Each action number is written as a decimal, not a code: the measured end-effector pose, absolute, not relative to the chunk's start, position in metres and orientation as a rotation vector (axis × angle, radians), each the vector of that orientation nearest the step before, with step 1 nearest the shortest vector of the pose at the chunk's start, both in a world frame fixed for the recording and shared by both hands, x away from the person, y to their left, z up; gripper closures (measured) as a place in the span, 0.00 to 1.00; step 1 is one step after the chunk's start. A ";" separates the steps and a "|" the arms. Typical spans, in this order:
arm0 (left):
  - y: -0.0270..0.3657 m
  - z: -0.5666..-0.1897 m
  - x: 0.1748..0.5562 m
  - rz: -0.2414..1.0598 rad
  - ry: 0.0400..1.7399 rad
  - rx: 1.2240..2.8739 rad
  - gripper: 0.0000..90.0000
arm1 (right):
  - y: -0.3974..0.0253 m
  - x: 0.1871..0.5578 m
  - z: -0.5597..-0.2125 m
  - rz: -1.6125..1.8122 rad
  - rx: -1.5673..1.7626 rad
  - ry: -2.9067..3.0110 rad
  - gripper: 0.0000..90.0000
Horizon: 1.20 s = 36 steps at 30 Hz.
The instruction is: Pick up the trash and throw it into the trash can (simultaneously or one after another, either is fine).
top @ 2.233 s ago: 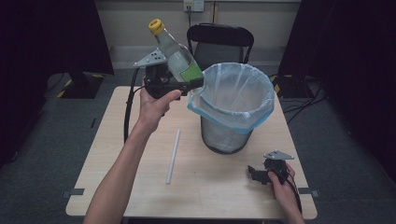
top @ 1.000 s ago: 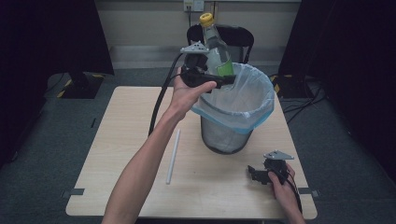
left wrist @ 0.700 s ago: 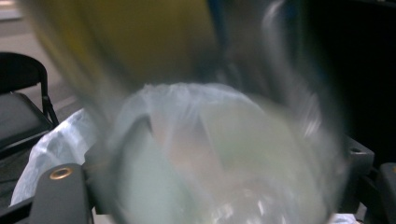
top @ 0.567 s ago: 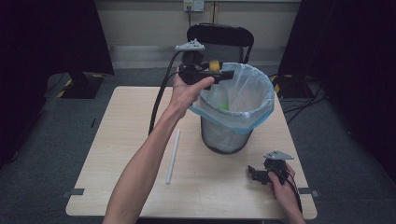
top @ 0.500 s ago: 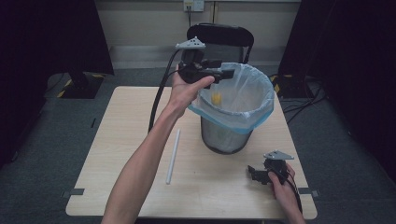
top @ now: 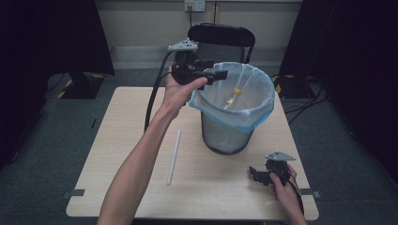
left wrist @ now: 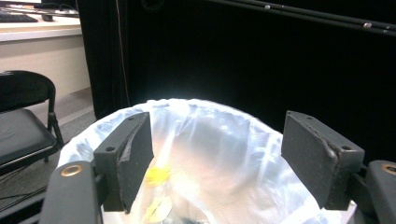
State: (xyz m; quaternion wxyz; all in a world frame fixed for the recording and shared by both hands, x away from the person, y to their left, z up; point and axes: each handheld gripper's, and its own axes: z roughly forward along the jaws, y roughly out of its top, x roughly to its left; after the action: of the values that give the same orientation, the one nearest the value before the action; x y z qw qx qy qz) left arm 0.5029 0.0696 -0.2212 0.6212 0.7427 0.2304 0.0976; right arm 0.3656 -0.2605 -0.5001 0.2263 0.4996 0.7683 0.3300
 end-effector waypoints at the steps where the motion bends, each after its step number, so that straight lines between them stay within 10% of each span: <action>1: 0.071 -0.221 0.501 0.224 0.526 1.702 0.27 | -0.261 0.366 -0.500 0.910 1.378 2.118 0.13; 36: 0.200 -0.269 0.464 0.364 0.689 1.638 0.29 | -0.261 0.366 -0.500 0.910 1.378 2.118 0.13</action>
State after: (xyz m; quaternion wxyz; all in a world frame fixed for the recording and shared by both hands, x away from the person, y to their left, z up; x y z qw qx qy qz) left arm 0.4638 0.1997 -0.2689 0.6162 0.7112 0.2991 0.1581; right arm 0.3656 -0.2605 -0.5001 0.2263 0.4998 0.7682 0.3301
